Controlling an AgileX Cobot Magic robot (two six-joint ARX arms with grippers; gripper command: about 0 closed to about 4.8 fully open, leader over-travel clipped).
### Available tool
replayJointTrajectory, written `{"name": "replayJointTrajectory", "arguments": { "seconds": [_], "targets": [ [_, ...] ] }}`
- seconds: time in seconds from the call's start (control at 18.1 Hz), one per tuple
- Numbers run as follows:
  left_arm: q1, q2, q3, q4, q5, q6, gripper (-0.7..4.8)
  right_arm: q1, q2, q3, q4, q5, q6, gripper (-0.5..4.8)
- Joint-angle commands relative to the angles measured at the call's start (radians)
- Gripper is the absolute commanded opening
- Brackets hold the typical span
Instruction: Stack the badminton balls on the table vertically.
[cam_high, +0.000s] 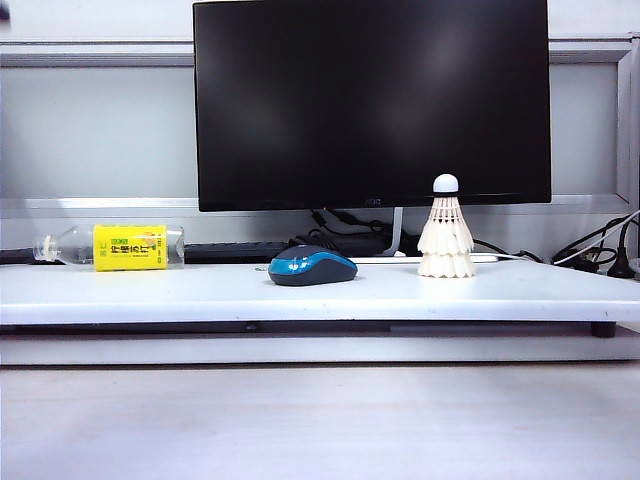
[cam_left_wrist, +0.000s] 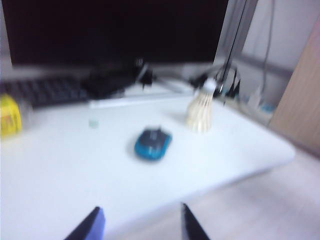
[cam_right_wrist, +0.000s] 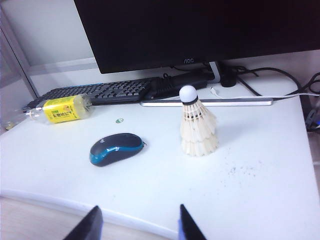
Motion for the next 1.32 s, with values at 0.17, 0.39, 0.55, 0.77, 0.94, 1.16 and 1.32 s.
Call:
{"name": "replayJointTrajectory", "arguments": {
  "seconds": [0.17, 0.39, 0.55, 0.77, 0.94, 1.16, 1.32],
  "targets": [
    [0.000, 0.001, -0.108, 0.072, -0.004, -0.003, 2.05, 0.002, 0.000, -0.071, 0.065, 0.031, -0.002, 1.98],
    [0.000, 0.001, -0.145, 0.097, -0.027, 0.025, 2.05, 0.000, 0.000, -0.111, 0.069, 0.070, -0.023, 1.98],
    [0.000, 0.001, -0.149, 0.092, -0.030, 0.037, 2.05, 0.002, 0.000, -0.135, 0.068, 0.102, -0.039, 1.98],
    [0.000, 0.001, -0.154, 0.076, -0.073, 0.069, 2.05, 0.001, 0.000, -0.172, 0.066, 0.102, -0.042, 1.98],
    [0.000, 0.001, -0.179, 0.076, -0.073, 0.070, 1.96, 0.002, 0.000, -0.180, 0.064, 0.102, -0.055, 1.98],
    [0.000, 0.001, -0.214, 0.077, -0.072, 0.068, 0.83, 0.001, 0.000, -0.180, 0.059, 0.102, -0.065, 1.98],
    [0.000, 0.001, -0.219, 0.077, -0.073, 0.068, 0.78, 0.001, 0.000, -0.182, 0.055, 0.102, -0.065, 1.64]
  ]
}}
